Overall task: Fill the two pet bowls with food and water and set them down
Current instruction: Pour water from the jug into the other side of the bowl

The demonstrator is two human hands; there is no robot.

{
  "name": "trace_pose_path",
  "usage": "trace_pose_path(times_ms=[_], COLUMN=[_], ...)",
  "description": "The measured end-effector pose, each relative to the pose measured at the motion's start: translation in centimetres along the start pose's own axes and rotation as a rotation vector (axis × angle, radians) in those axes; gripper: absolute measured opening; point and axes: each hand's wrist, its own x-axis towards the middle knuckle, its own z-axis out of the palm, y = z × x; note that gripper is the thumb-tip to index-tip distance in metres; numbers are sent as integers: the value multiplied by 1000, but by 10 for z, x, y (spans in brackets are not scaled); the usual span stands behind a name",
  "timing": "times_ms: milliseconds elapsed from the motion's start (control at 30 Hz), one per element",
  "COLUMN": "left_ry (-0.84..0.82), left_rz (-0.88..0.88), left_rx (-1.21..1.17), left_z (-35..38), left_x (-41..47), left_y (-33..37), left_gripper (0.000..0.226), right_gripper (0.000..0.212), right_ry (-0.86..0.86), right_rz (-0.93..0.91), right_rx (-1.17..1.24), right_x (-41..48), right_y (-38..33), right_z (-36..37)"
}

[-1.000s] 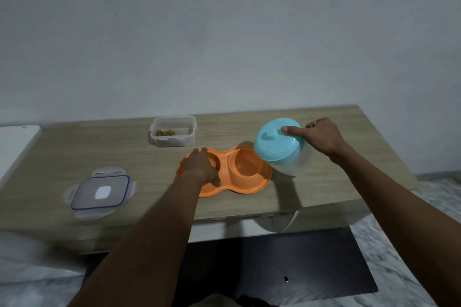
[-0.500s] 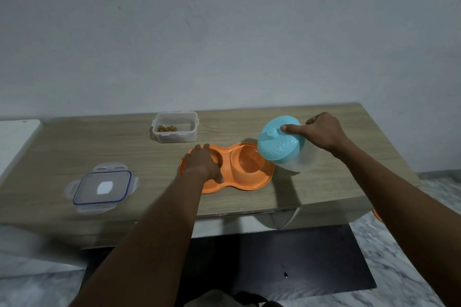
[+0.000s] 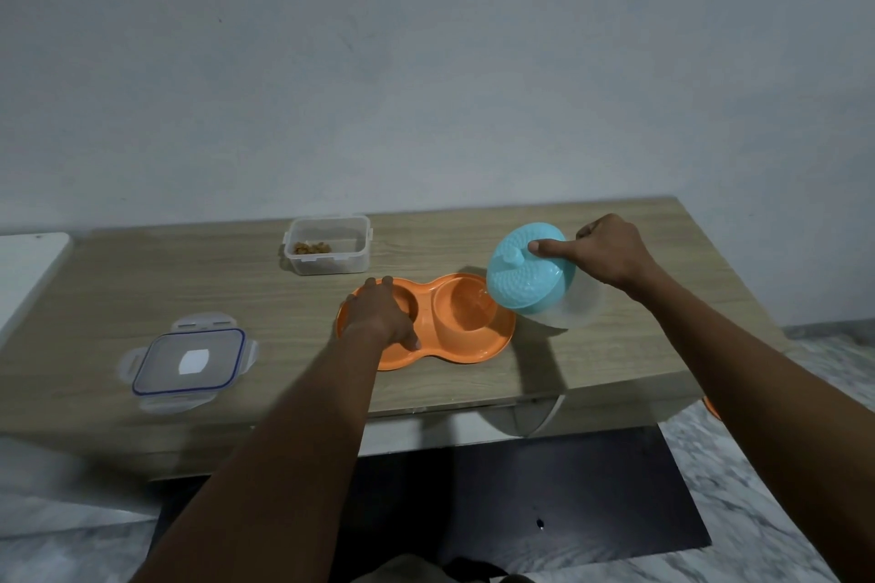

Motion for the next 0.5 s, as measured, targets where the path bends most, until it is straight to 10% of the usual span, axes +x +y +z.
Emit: trace_pose_path(times_ms=[500], left_ry=[3], left_rz=[4], left_rx=[-16], left_z=[2], left_x=[1], left_y=[-1], left_gripper=[131], right_gripper=[65], right_ry=[12], right_rz=[-15], right_rx=[17], right_x=[-2], right_y=[-3], right_z=[-3])
